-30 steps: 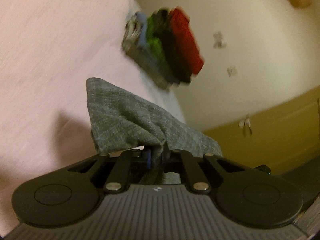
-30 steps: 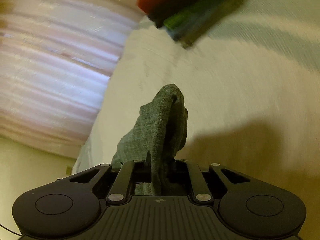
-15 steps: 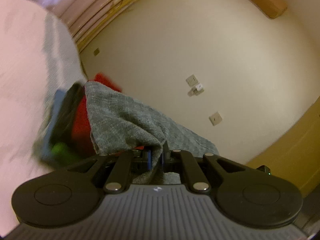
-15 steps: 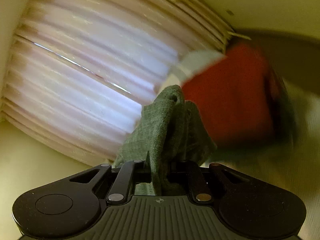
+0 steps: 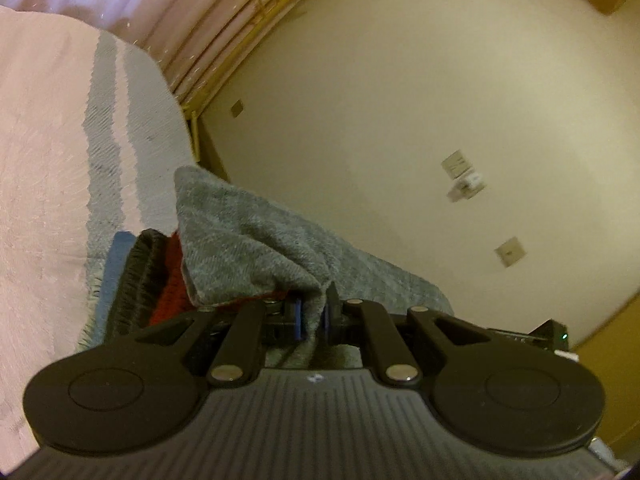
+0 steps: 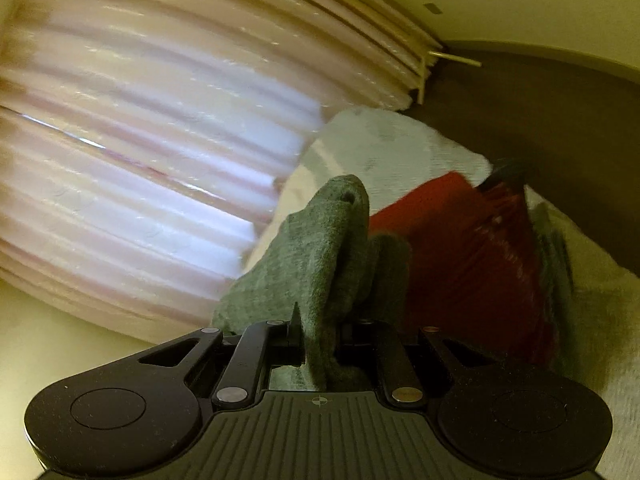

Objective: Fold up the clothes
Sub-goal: 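Lift the folded shorts with both tools and carry them toward the clothes stack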

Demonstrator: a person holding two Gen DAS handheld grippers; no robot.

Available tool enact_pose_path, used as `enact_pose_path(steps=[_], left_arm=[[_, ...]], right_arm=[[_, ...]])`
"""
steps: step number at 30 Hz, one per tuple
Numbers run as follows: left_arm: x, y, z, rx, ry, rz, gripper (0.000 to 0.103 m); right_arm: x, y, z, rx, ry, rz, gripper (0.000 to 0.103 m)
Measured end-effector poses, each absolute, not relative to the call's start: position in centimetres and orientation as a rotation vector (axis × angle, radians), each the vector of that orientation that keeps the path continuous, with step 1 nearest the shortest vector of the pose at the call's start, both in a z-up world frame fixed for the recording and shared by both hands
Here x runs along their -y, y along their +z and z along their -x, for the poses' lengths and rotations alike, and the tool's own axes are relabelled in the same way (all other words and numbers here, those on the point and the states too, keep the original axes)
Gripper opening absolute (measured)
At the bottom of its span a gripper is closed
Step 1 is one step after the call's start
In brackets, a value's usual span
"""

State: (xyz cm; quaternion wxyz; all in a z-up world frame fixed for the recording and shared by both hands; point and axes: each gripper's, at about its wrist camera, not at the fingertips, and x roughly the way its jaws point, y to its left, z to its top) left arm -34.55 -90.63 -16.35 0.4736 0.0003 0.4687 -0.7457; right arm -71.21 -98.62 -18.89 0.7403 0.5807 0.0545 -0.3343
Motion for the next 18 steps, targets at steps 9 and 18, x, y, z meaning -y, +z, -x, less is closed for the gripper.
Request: enact_pose_path(steps=[9, 18], left_arm=[[92.0, -17.9, 32.7, -1.105, -1.811, -0.09, 0.028], [94.5, -18.0, 28.9, -1.219, -1.743, -0.004, 0.032]], right_arm=[[97.7, -20.8, 72.8, -0.058, -0.775, -1.265, 0.025], [98.7, -19.4, 74.5, -0.01, -0.831, -1.2, 0.039]])
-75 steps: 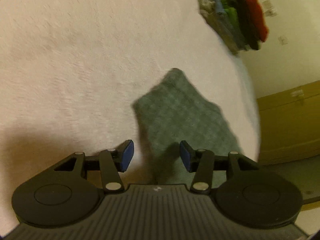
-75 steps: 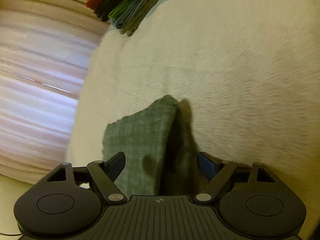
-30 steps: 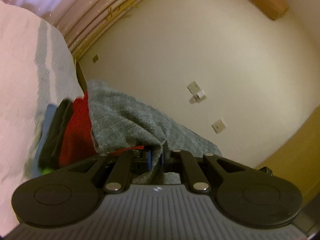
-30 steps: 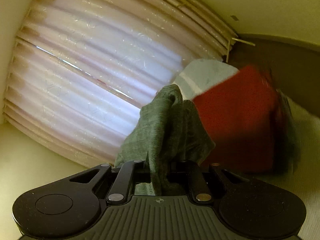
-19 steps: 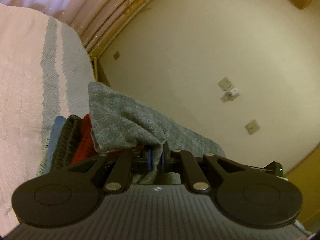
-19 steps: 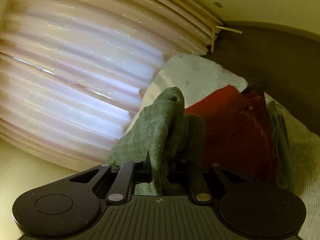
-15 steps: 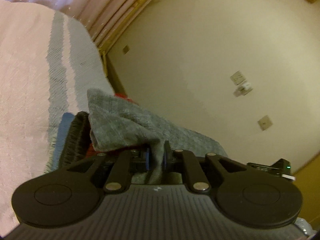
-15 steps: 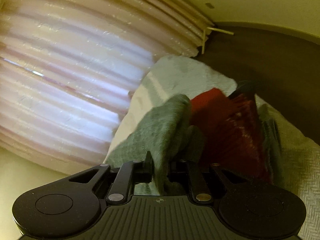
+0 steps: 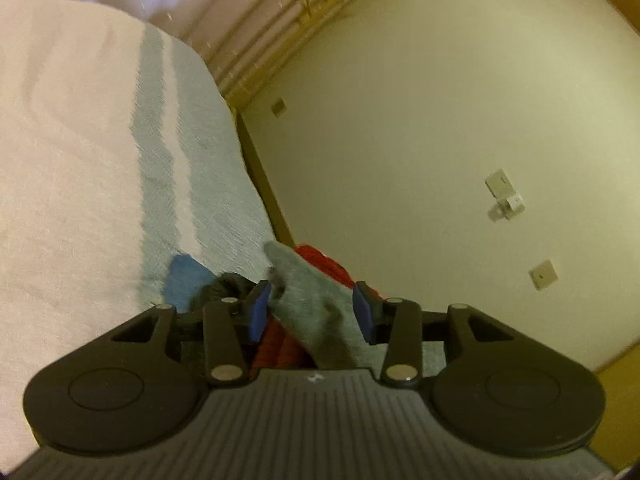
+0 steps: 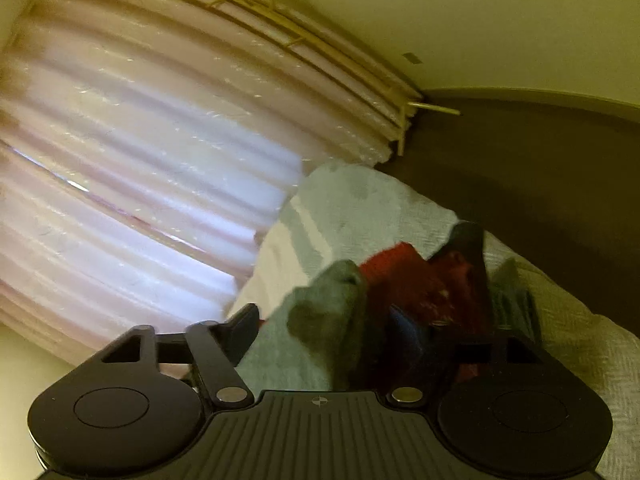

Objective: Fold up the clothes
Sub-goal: 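Lift the folded shorts with both tools and carry them toward the clothes stack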

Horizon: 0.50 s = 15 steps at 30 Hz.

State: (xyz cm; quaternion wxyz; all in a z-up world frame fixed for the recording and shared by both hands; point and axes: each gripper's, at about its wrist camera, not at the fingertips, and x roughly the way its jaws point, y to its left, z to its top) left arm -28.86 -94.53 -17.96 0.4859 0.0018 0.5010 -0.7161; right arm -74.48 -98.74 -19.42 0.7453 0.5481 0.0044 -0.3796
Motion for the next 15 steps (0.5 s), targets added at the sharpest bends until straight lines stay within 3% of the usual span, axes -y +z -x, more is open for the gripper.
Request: enact_pose_path(steps=[1, 2, 3, 9, 15], left_arm=[[95.0, -18.1, 29.2, -1.215, -1.748, -0.02, 0.014], [95.4, -18.2, 29.5, -1.208, -1.756, -0.037, 0.004], [95.5, -18.0, 29.6, -1.173, -1.775, -0.04, 0.004], [94.8, -15.4, 29.1, -0.913, -1.879, 0.093, 0.004], [96.1, -18.4, 31.8, -0.879, -1.8, -0.208, 0.008]], right_arm=[[98.9, -19.4, 74.3, -0.027, -0.833, -1.191, 0.025], [99.1, -19.4, 74.1, -0.047, -0.835, -1.181, 0.013], [98.9, -19.1, 74.0, -0.05, -0.843, -1.155, 0.006], [96.9, -18.3, 74.4, 0.047, -0.875, -1.007, 0.005], [97.5, -20.9, 73.4, -0.03, -0.97, -1.068, 0.006]])
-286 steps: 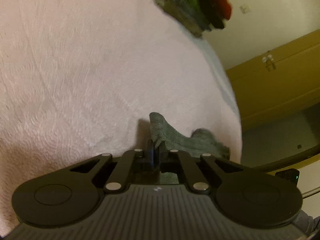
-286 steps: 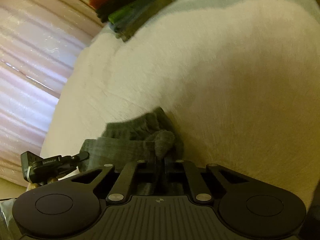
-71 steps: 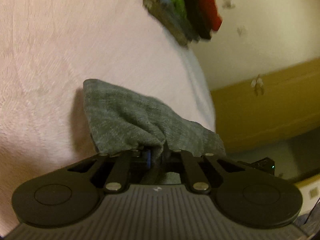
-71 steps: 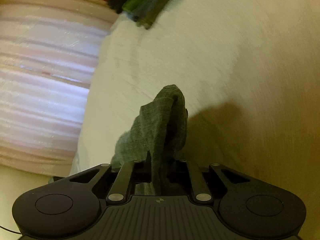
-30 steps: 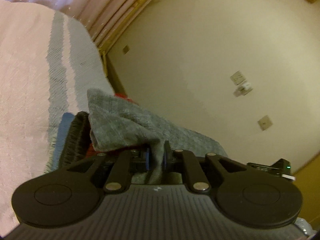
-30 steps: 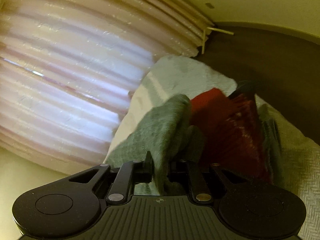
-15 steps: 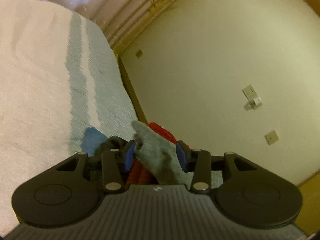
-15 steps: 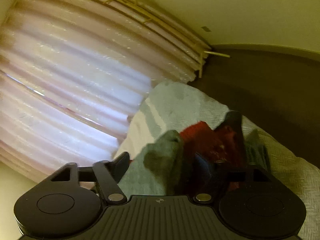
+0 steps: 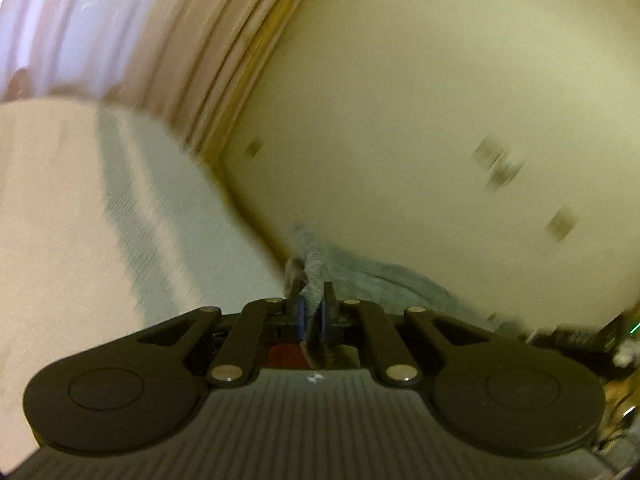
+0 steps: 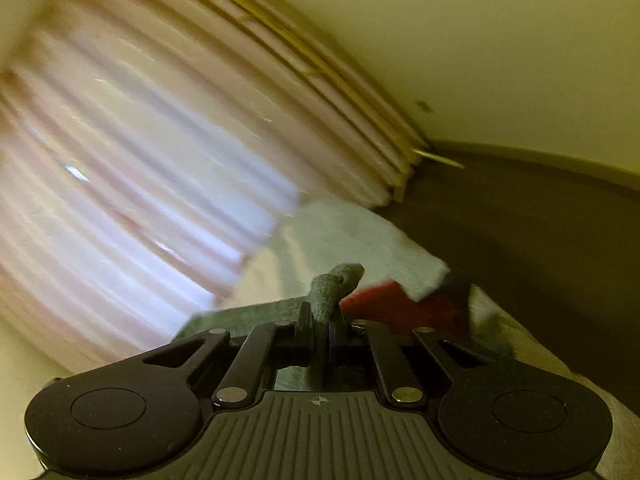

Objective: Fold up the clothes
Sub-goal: 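Lift the folded shorts with both tools and carry them toward the clothes stack, then lower the shorts onto the red sweater atop the stack and open both tools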

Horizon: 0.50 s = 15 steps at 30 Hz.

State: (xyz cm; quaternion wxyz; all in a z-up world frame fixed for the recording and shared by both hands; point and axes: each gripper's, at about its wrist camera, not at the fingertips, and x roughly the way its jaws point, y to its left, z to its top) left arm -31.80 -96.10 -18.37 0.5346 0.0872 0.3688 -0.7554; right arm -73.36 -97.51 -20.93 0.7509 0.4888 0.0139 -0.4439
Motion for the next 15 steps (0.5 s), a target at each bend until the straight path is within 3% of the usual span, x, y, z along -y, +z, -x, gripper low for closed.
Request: enact_pose_path(steps=[2, 3, 4, 8, 12, 15], left_arm=[[95.9, -19.1, 32.0, -0.884, -1.73, -0.244, 0.018], [95.7, -19.1, 31.7, -0.895, -1.693, -0.231, 0.023], [95.5, -19.0, 31.1, -0.911, -1.656, -0.206, 0.023], [93.8, -17.0, 29.4, -0.908, -1.574, -0.134, 0.023], [90.0, -12.9, 31.8, -0.789, -1.702, -0.191, 0.01], [87.0, -11.8, 35.5, -0.717, -1.823, -0.257, 0.006]], right_arm=[[97.5, -21.2, 73.3, -0.048, -1.034, -1.092, 0.04], [97.3, -20.9, 73.4, -0.057, -1.09, -1.087, 0.073], [96.6, -20.4, 73.6, -0.049, -1.138, -1.047, 0.076], [92.9, -17.9, 74.2, -0.053, -1.29, -0.896, 0.075], [86.5, -15.3, 72.2, -0.095, -1.318, -0.678, 0.056], [82.9, -15.5, 68.8, -0.141, -1.233, -0.579, 0.043]])
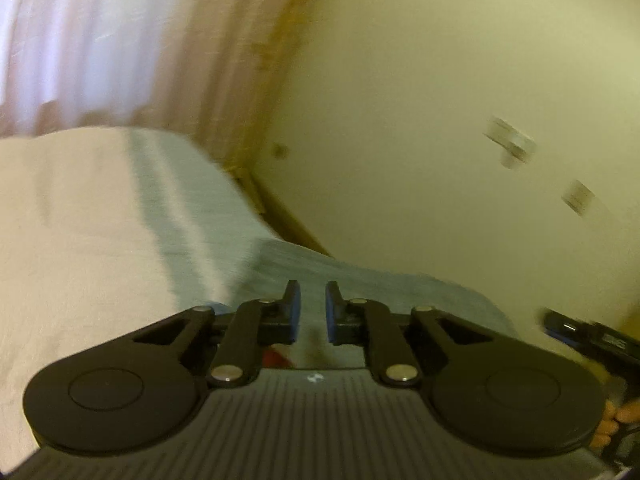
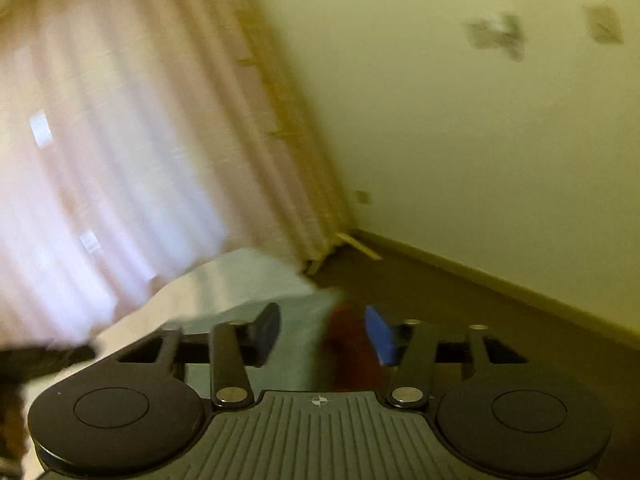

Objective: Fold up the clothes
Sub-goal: 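Lower the shorts onto the red sweater atop the stack and open both tools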

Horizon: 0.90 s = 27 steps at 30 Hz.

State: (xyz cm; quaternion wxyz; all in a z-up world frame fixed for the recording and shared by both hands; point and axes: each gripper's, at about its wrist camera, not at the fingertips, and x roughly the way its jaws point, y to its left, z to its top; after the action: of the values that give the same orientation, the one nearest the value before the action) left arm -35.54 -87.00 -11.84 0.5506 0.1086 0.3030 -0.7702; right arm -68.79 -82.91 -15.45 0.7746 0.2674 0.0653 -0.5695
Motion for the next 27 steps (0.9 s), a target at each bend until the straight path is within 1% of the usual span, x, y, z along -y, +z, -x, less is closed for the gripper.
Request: enact_pose_path(steps=[3, 4, 6, 8, 11, 14, 18, 19, 21, 22, 24, 27], left_arm=[[85.4, -12.2, 39.6, -0.609, -1.884, -0.351, 0.006], [85.5, -12.7, 41.0, -0.57, -1.883, -0.405, 0.006], [86.3, -14.6, 43.0, -0.546, -1.849, -0.521, 0.005], [86.7, -16.4, 44.4, -0.544, -1.814, -0.579, 0.005], [86.3, -16.8, 45.0, -0.511, -1.805, -0.578, 0.006], [85.4, -15.6, 43.9, -0.502, -1.787, -0.538, 0.005], [83.8, -14.3, 41.5, -0.489, -1.737, -0.425, 0.006], [83.9, -14.4, 41.0, -0.496, -1.715, -0.424, 0.006], [84.3, -15.2, 40.1, -0.534, -1.673, -0.438, 0.006], [84.7, -15.8, 39.6, -0.571, -1.651, -0.447, 0.01], [85.3, -16.8, 38.8, -0.627, -1.608, -0.462, 0.01], [85.7, -16.0, 37.7, -0.626, -1.572, -0.447, 0.009]], right_arm=[[81.5, -16.6, 65.2, -0.219, -1.195, -0.501, 0.042], [82.0, -17.6, 64.3, -0.273, -1.208, -0.494, 0.042], [83.1, -19.7, 63.2, -0.366, -1.236, -0.501, 0.041], [84.2, -21.6, 62.9, -0.431, -1.257, -0.529, 0.04], [84.3, -21.6, 63.4, -0.442, -1.263, -0.546, 0.04], [84.8, -20.7, 64.1, -0.435, -1.277, -0.559, 0.04], [83.9, -18.0, 65.0, -0.321, -1.29, -0.538, 0.04], [84.0, -17.6, 65.1, -0.294, -1.284, -0.534, 0.04], [85.4, -18.1, 64.7, -0.323, -1.278, -0.52, 0.04], [86.1, -18.4, 64.5, -0.341, -1.276, -0.513, 0.04], [88.5, -19.5, 64.7, -0.396, -1.31, -0.533, 0.041], [90.0, -18.9, 65.5, -0.359, -1.397, -0.547, 0.041]])
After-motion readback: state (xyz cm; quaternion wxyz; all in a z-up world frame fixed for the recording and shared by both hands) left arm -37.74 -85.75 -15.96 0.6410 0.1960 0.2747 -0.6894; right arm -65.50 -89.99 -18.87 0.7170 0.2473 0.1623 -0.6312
